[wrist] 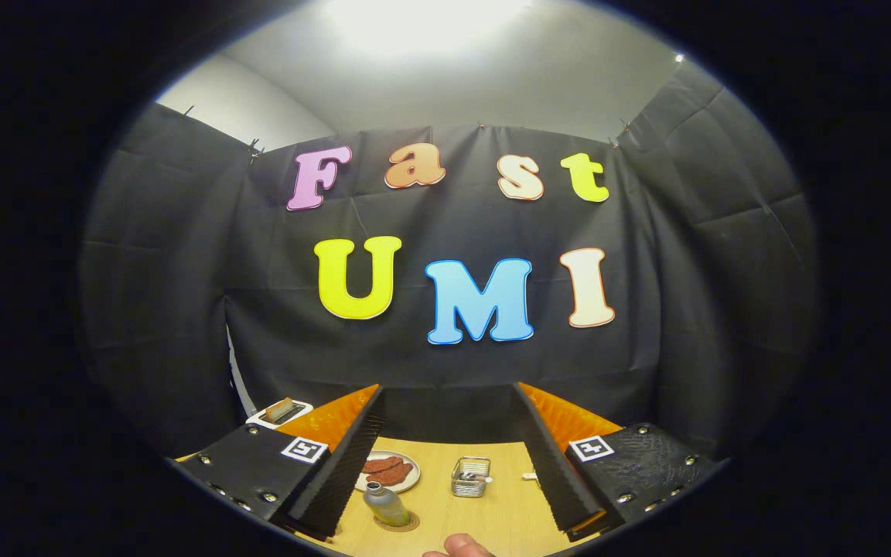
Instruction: Take the bottle from table, then pour the juice into the cup, finally place the bottle on the coaster
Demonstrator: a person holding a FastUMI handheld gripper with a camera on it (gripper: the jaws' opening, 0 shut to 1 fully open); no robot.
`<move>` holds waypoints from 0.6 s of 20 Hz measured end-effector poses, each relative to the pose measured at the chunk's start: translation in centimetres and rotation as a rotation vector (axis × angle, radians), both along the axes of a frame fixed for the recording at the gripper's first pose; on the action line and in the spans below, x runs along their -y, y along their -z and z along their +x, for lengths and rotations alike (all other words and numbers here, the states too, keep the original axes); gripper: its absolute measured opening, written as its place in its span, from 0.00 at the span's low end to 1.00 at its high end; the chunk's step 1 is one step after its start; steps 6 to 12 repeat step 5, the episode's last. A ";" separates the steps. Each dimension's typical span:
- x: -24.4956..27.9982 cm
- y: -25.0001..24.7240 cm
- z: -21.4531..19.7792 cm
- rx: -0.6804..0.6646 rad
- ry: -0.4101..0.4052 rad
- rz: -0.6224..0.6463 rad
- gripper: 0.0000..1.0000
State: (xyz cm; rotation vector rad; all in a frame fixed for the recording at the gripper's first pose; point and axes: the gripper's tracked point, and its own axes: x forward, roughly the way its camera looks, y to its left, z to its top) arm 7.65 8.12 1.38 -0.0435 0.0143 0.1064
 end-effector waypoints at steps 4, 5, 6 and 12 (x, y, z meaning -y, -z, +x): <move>0.1 -0.5 0.5 -0.006 -0.004 -0.009 0.98; 0.2 -1.0 0.6 0.006 -0.003 -0.018 0.98; 0.2 -1.0 0.6 0.006 -0.003 -0.018 0.98; 0.2 -1.0 0.6 0.006 -0.003 -0.018 0.98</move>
